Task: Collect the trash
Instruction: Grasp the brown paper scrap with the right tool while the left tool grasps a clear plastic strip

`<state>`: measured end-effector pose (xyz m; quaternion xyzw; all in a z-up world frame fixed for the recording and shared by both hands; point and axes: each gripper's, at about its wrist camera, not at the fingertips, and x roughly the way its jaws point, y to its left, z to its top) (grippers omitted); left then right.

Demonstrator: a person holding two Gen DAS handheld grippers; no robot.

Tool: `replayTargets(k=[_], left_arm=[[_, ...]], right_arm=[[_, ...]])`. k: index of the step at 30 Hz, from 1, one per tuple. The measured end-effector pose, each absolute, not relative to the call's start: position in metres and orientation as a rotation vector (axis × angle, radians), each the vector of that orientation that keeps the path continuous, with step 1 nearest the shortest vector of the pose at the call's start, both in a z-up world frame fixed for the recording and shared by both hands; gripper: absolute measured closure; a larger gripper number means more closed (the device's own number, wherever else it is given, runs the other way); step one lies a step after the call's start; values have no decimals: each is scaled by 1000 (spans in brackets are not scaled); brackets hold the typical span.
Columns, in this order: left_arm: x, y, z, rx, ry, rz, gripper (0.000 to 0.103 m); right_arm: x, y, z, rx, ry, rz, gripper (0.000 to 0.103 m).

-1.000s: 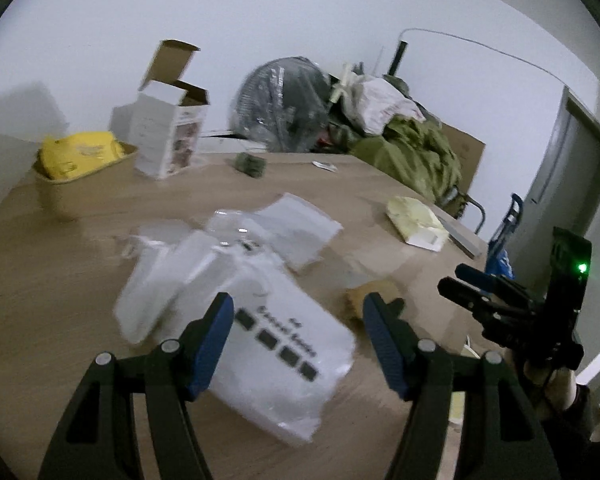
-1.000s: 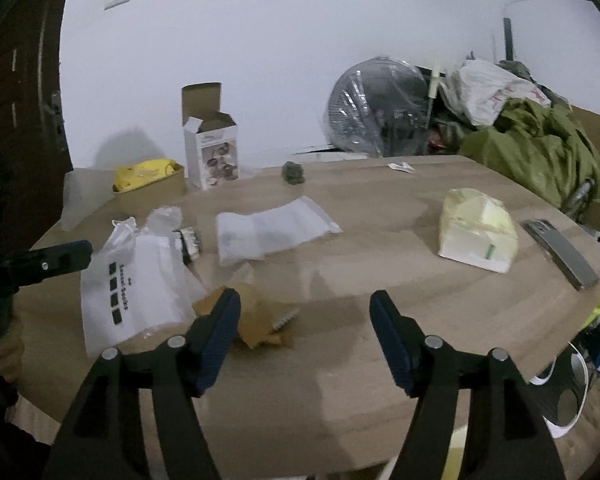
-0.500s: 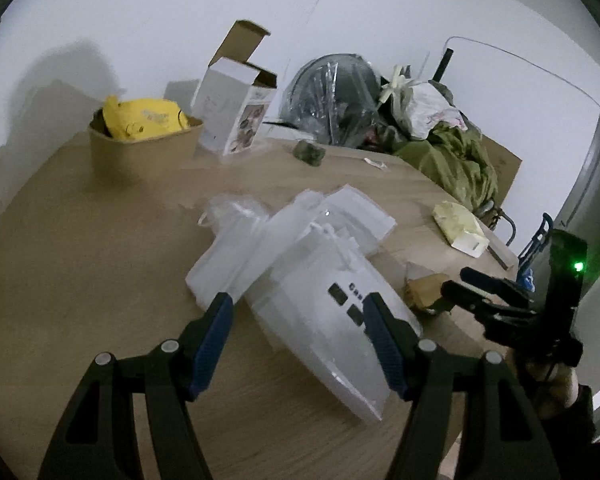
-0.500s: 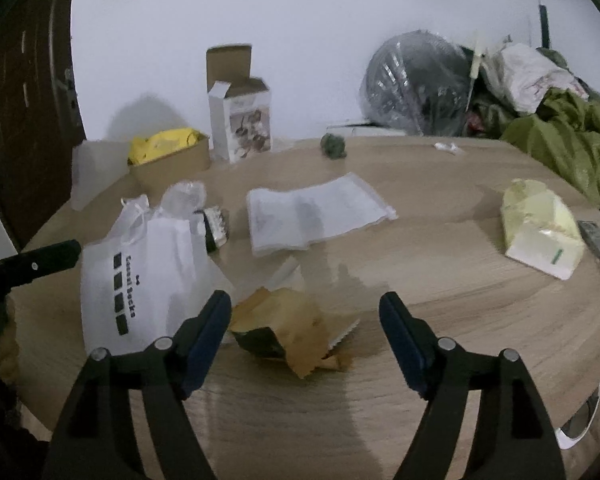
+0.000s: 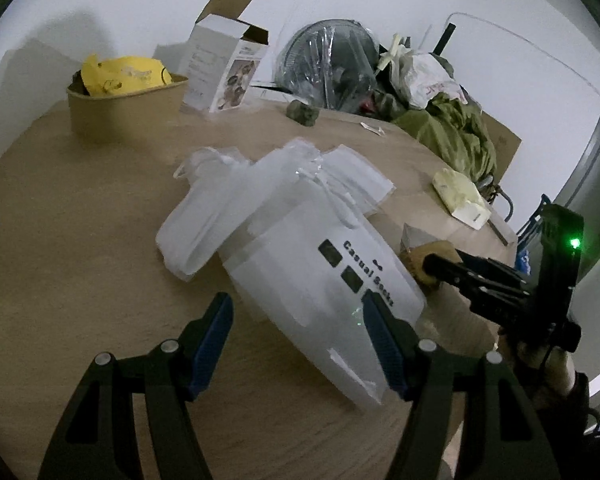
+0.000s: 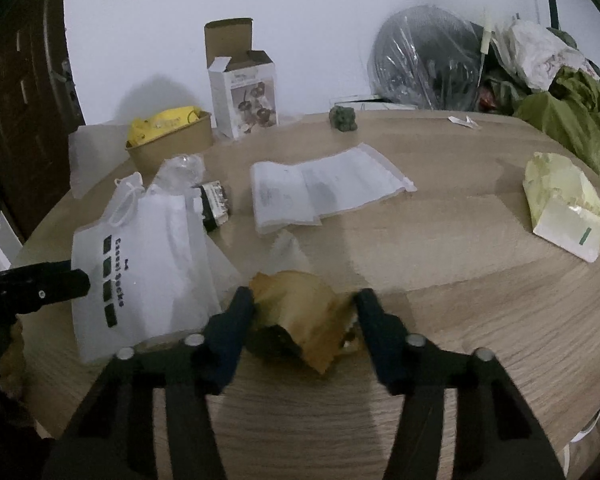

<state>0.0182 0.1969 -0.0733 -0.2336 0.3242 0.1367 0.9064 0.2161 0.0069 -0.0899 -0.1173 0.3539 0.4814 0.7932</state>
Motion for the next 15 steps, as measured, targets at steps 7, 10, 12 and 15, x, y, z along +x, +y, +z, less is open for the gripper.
replayTargets(k=[7,10,12,15], left_arm=[[24,186,-73,-411,690,327,42],[27,178,-70,-368,699,330,62],[29,176,-69,-357,707,338,79],[27,175,-65,-360,692,347,89]], right_arm=[[214,-2,-88,-236,734,1050,77],[214,-7,-84,-227,716,1050,78],[213,-11,-82,-222,706,1047,78],[213,-17,-78,-215,695,1040,78]])
